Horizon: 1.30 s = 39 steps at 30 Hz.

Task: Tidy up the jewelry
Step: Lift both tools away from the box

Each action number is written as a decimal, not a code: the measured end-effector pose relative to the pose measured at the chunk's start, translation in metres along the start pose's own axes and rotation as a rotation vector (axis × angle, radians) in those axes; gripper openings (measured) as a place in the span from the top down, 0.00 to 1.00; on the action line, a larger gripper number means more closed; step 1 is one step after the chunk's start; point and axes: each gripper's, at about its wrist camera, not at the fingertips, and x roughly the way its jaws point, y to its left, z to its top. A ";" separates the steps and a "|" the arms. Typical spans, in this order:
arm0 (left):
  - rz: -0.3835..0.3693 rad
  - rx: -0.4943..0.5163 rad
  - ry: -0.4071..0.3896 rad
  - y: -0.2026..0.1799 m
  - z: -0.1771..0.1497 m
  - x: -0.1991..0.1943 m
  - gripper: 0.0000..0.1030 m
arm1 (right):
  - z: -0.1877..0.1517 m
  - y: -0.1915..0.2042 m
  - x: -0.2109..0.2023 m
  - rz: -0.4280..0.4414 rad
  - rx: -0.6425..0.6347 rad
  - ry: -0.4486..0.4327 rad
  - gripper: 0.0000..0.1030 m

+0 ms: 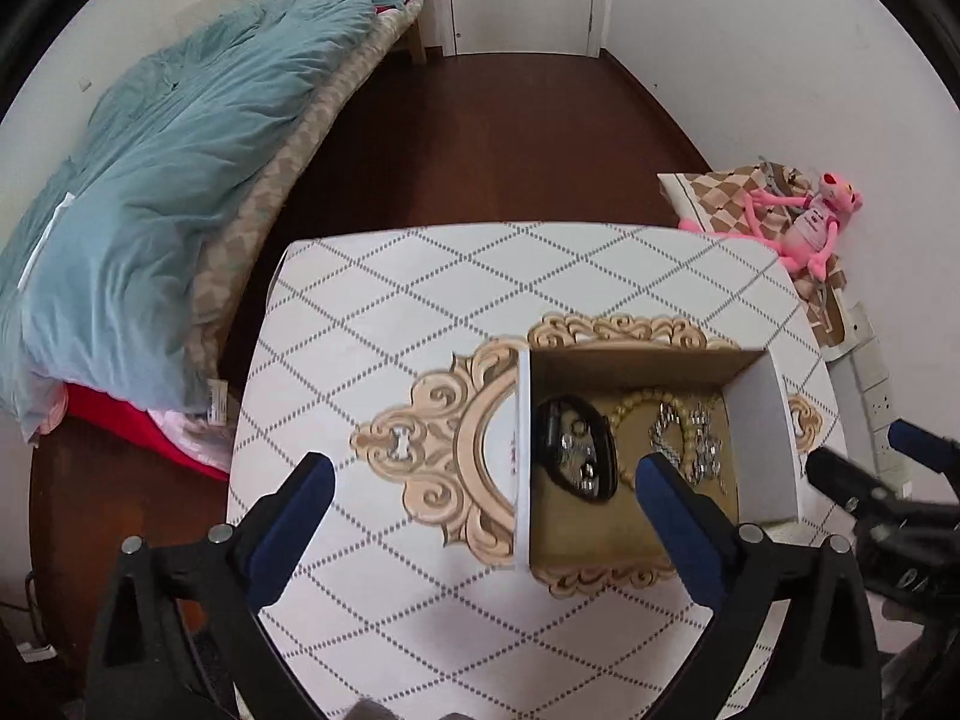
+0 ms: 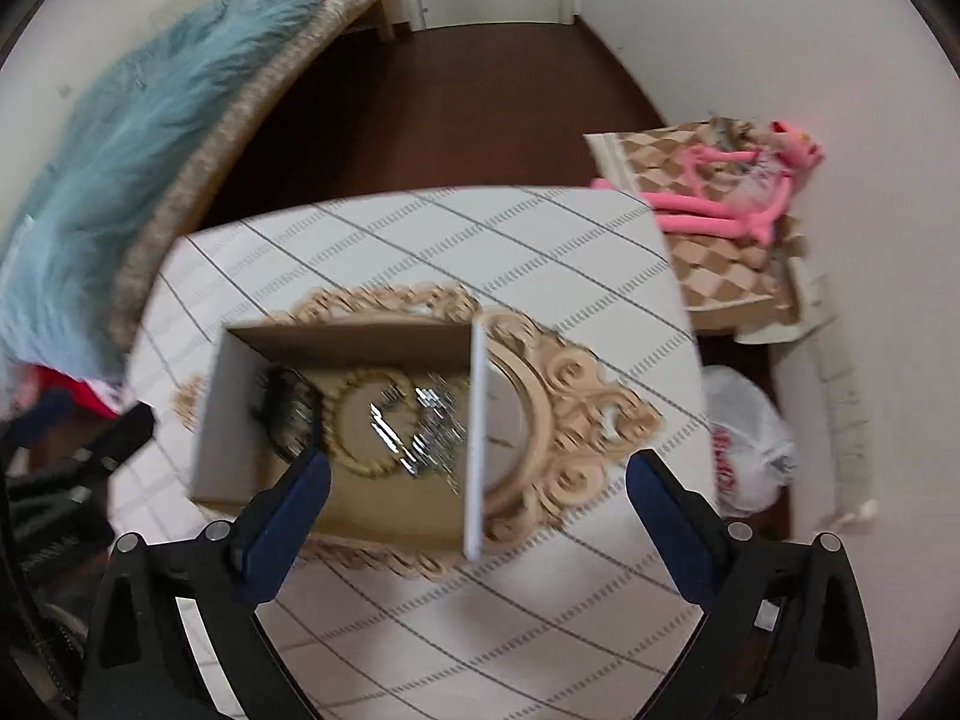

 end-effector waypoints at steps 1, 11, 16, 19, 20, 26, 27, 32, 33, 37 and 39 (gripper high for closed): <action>0.000 -0.001 0.003 0.000 -0.004 -0.001 0.01 | -0.007 0.002 0.000 -0.007 -0.003 0.004 0.03; 0.009 -0.013 -0.036 0.001 -0.031 -0.045 0.01 | -0.045 0.005 -0.042 -0.049 0.027 -0.068 0.02; 0.007 -0.027 -0.096 0.003 -0.044 -0.086 0.01 | -0.064 0.005 -0.091 -0.057 0.042 -0.144 0.02; -0.001 -0.028 -0.130 0.003 -0.052 -0.114 0.01 | -0.073 0.005 -0.122 -0.060 0.044 -0.190 0.02; -0.003 -0.025 -0.139 0.002 -0.054 -0.122 0.01 | -0.077 0.005 -0.133 -0.064 0.042 -0.207 0.02; -0.013 -0.007 -0.204 0.001 -0.068 -0.175 0.01 | -0.096 0.005 -0.193 -0.076 0.038 -0.298 0.02; -0.017 -0.004 -0.220 0.001 -0.070 -0.184 0.01 | -0.098 0.005 -0.203 -0.080 0.040 -0.314 0.02; -0.020 -0.003 -0.269 0.004 -0.080 -0.220 0.01 | -0.114 0.005 -0.243 -0.092 0.036 -0.377 0.02; -0.021 -0.005 -0.275 0.005 -0.082 -0.226 0.01 | -0.118 0.006 -0.250 -0.095 0.035 -0.387 0.01; -0.027 -0.018 -0.288 0.009 -0.087 -0.241 0.01 | -0.130 0.013 -0.273 -0.102 0.019 -0.419 0.00; -0.024 -0.025 -0.296 0.010 -0.090 -0.248 0.01 | -0.134 0.016 -0.282 -0.101 0.013 -0.431 0.00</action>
